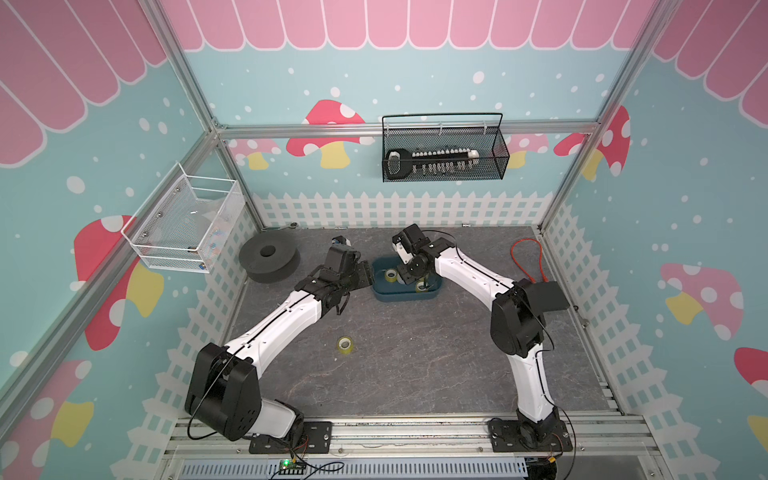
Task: Put the transparent tape into the storage box
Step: Place the tape in the storage box.
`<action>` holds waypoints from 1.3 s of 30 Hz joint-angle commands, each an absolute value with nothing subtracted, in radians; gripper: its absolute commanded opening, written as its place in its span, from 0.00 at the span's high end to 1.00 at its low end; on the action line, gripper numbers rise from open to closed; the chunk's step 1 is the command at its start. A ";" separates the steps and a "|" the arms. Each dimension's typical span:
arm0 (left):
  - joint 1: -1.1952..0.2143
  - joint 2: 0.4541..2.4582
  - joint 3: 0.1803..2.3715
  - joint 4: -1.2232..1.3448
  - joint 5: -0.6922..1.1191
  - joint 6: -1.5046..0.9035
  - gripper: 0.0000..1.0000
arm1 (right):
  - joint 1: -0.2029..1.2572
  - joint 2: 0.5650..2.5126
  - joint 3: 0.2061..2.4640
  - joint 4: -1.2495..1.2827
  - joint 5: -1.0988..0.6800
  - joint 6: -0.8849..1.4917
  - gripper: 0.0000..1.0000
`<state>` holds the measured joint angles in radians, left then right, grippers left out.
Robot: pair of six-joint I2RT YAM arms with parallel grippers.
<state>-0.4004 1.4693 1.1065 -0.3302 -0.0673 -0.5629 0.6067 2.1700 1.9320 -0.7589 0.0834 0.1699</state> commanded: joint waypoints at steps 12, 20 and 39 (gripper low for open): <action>-0.327 1.683 1.276 -0.276 0.012 -0.520 0.28 | 0.567 2.284 2.038 -0.783 0.008 0.140 1.00; -0.305 1.702 1.297 -0.278 0.051 -0.486 0.28 | 0.577 2.302 2.022 -0.792 0.021 0.152 1.00; -0.304 1.663 1.248 -0.262 0.066 -0.491 0.28 | 0.601 2.323 1.947 -0.782 0.065 0.167 1.00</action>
